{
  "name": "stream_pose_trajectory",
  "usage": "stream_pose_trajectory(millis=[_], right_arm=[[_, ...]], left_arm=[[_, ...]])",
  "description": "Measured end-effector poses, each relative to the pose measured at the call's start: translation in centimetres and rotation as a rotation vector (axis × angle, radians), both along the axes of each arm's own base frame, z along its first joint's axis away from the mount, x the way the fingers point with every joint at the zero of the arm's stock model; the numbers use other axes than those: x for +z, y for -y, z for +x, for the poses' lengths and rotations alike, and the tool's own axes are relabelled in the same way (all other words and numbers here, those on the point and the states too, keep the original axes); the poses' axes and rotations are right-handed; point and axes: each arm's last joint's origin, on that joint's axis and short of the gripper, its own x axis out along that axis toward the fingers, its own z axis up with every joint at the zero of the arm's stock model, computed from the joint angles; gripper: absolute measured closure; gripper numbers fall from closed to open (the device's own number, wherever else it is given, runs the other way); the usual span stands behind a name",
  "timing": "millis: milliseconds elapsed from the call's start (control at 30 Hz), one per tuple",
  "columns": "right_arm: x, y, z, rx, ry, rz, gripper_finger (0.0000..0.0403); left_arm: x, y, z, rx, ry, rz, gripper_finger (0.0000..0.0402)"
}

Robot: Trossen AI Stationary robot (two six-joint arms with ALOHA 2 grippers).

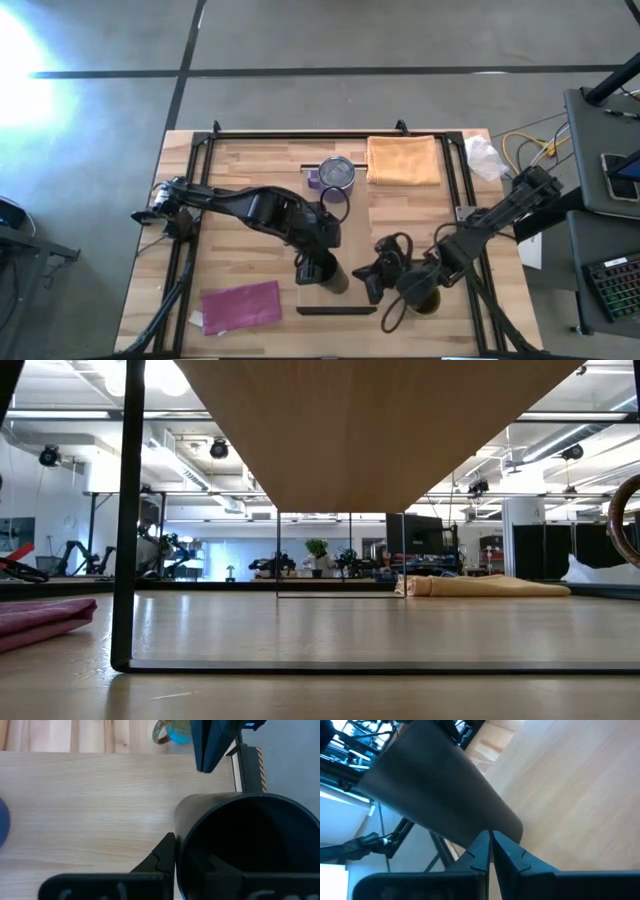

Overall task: Stack small to large cups/mugs on shelf
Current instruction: Put the black cup on the shelf

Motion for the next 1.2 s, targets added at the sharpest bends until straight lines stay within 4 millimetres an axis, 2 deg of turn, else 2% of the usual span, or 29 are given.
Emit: stream_pose_trajectory(millis=[267, 500, 900, 1200], right_arm=[[-1.5, -0.8, 1.2, -0.015, -0.010, 0.011, 0.0394], [-1.9, -1.1, 1.6, -0.020, -0.009, 0.021, 0.0394], [-1.9, -1.1, 1.6, -0.022, -0.010, 0.023, 0.0394], [-1.9, -1.1, 1.6, -0.016, -0.013, 0.020, 0.0394]], left_arm=[[0.0, 0.0, 0.0, -0.003, 0.000, -0.007, 0.0401], [0.0, 0.2, 0.4, 0.011, 0.023, -0.032, 0.0399], [0.3, 0.3, 0.7, 0.005, 0.060, -0.059, 0.0310], [0.3, 0.3, 0.7, 0.015, 0.056, -0.074, 0.0301]])
